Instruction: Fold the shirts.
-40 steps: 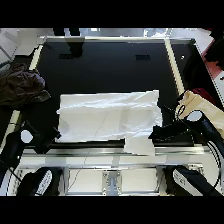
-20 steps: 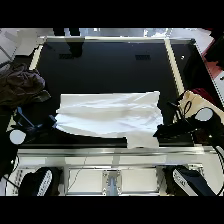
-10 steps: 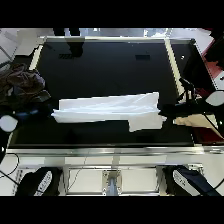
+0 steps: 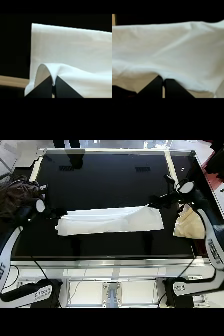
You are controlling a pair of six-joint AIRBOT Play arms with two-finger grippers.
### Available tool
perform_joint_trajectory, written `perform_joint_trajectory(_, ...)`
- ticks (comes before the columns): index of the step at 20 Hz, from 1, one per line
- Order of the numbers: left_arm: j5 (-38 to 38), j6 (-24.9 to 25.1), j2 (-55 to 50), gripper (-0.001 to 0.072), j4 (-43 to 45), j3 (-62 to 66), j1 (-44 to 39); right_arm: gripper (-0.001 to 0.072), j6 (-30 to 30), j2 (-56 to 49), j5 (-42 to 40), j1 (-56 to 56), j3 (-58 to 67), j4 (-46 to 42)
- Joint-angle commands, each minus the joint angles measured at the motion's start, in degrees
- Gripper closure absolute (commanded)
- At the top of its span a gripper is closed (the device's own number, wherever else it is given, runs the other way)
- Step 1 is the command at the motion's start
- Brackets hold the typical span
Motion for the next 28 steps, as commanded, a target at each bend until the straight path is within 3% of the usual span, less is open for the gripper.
perform_joint_trajectory(1, 3.08, -1.42, -4.39, 0.0698, 3.76, 1.18, -0.42, 0.0694, 0.26, -9.11, -3.91, 0.2, 4.11, 0.02)
perform_joint_trajectory(2, 3.91, -1.4, -4.9, 0.0695, 3.48, 1.18, -0.46, 0.0692, 0.26, -10.38, -4.46, 0.2, 4.13, 0.04)
perform_joint_trajectory(3, 4.44, -1.38, -5.11, 0.063, 3.37, 1.18, -0.46, 0.0691, 0.02, -11.19, -4.66, 0.2, 4.2, 0.02)
perform_joint_trajectory(4, 4.79, -1.42, -5.01, 0.031, 3.34, 1.25, -0.46, 0.0619, -0.9, -11.34, -4.98, 0.17, 4.26, -0.02)
perform_joint_trajectory(5, 4.74, -1.73, -4.81, 0.0013, 3.39, 1.97, -0.31, 0.0409, -2.03, -11.17, -4.55, 0.04, 4.9, -0.04)
perform_joint_trajectory(6, 4.81, -2.29, -4.37, -0.0001, 3.37, 3.13, 0.09, 0.0248, -3.02, -10.82, -2.97, -0.33, 6.51, -0.52)
perform_joint_trajectory(10, 9.16, -3.76, 1.36, 0.0001, 2.29, 9.75, 0.37, 0.0245, -6.21, -5.64, 9.03, -2.75, 16.52, -8.85)
perform_joint_trajectory(12, 20.28, -3.02, 5.97, 0.0005, -4.63, 10.84, -1.14, 0.0244, -6.19, -2.27, 8.63, -5.46, 17.53, -13.57)
perform_joint_trajectory(14, 28.79, 3.67, 8.46, 0.0009, -6.16, 11.43, -5.51, 0.0205, -5.9, -2.1, 9.42, -9.66, 16.76, -11.69)
perform_joint_trajectory(18, 12.35, 13.4, 3.08, 0.001, -6.16, 17.77, -18.56, 0.017, -9.55, -5.88, 10.67, -18.53, 8.96, 3.1)
perform_joint_trajectory(20, 11.56, 13.68, -2.32, 0.0017, -6.14, 19.52, -24.22, 0.0106, -12.94, -8.92, 11.87, -21.16, 4.76, 10.75)
perform_joint_trajectory(22, 5.03, 13.7, -10.03, 0.0017, -6.14, 23.65, -27.82, 0.0089, -16.46, -12.33, 14.14, -22.53, 2.27, 15.47)
perform_joint_trajectory(28, -11.89, 14.16, -27.61, 0.0017, -5.77, 38.07, -30.05, 0.0083, -20.44, -19.85, 17.03, -21.92, 1.88, 19.56)
